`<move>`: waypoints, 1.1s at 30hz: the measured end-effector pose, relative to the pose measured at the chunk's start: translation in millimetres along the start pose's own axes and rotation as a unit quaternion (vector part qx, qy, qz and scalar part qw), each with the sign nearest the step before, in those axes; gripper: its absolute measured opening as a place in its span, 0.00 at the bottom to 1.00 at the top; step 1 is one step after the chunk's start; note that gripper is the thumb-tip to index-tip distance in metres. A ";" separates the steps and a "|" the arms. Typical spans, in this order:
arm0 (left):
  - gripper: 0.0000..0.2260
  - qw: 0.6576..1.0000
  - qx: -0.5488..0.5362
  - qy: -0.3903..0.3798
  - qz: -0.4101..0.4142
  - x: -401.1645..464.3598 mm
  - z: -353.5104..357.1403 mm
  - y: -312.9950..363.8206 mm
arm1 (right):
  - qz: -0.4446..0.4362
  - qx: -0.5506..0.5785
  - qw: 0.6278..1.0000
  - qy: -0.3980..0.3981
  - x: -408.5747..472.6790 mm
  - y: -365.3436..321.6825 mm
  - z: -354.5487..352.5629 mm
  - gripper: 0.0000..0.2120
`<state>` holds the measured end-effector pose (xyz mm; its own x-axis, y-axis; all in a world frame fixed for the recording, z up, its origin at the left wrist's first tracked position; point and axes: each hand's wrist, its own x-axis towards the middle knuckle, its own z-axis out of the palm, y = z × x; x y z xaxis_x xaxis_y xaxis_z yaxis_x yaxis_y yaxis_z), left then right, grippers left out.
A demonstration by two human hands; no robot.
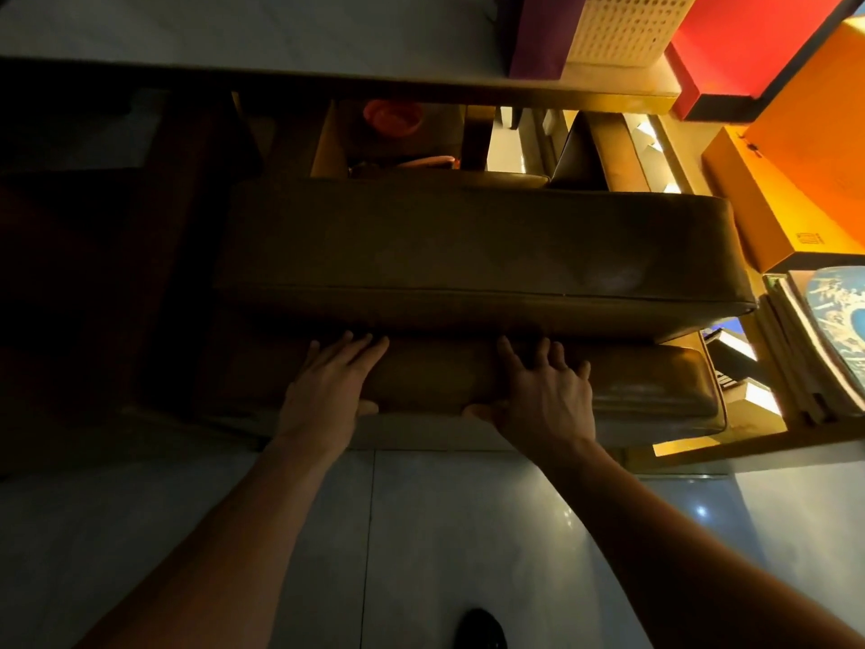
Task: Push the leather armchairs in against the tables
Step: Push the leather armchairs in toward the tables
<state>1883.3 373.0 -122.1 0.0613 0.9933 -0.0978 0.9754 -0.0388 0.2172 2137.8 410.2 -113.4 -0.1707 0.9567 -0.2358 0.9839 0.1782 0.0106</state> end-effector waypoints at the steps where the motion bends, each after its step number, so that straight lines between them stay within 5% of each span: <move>1: 0.39 1.000 -0.002 0.003 0.002 1.1 0.3 -0.5 | 0.000 -0.002 1.000 0.000 1.9 0.1 0.4 0.52; 33: 0.36 0.999 -0.030 0.034 0.001 -19.1 16.7 11.8 | -0.012 0.014 1.000 -0.018 -15.5 13.1 4.4 0.51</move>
<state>1897.2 351.8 -133.8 0.0471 0.9984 -0.0320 0.9604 -0.0364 0.2762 2153.5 396.6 -113.8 -0.1924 0.9431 -0.2713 0.9808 0.1937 -0.0222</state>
